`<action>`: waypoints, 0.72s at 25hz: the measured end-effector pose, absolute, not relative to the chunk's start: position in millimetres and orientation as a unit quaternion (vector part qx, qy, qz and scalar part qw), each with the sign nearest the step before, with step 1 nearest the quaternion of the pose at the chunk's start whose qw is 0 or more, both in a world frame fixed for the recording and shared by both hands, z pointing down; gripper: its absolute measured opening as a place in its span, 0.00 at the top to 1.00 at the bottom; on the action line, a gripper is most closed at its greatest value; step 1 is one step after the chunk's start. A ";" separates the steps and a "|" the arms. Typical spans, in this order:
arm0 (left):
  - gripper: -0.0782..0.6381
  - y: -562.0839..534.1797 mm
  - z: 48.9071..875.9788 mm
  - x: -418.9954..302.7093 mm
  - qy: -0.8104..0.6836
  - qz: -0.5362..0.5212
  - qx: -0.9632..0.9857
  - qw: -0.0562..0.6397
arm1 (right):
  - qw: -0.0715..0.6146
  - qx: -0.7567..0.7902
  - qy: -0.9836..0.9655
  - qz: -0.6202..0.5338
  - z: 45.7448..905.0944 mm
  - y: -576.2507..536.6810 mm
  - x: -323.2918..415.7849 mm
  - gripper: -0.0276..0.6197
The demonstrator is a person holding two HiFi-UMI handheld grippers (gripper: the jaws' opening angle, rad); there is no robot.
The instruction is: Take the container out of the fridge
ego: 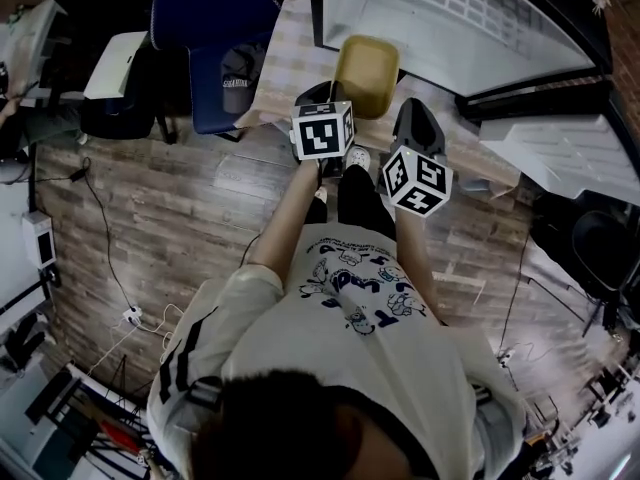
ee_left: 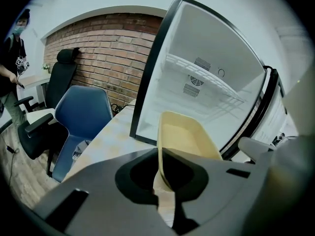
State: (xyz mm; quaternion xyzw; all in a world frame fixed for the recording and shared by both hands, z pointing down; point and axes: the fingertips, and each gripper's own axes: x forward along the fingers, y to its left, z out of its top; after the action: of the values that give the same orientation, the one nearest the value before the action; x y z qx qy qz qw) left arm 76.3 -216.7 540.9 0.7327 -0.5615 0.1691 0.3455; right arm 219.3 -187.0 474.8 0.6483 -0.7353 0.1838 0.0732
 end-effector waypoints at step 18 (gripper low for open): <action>0.85 -155.3 530.4 68.5 -0.535 0.188 0.754 0.332 | 0.060 0.669 -0.721 0.171 460.3 -134.2 206.0 0.89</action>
State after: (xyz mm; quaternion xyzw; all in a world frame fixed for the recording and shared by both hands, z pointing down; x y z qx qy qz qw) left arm 68.5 -155.3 530.4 0.7537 -0.5349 0.1877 0.3325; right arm 206.0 -134.2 460.3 0.6693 -0.7205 0.1710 0.0603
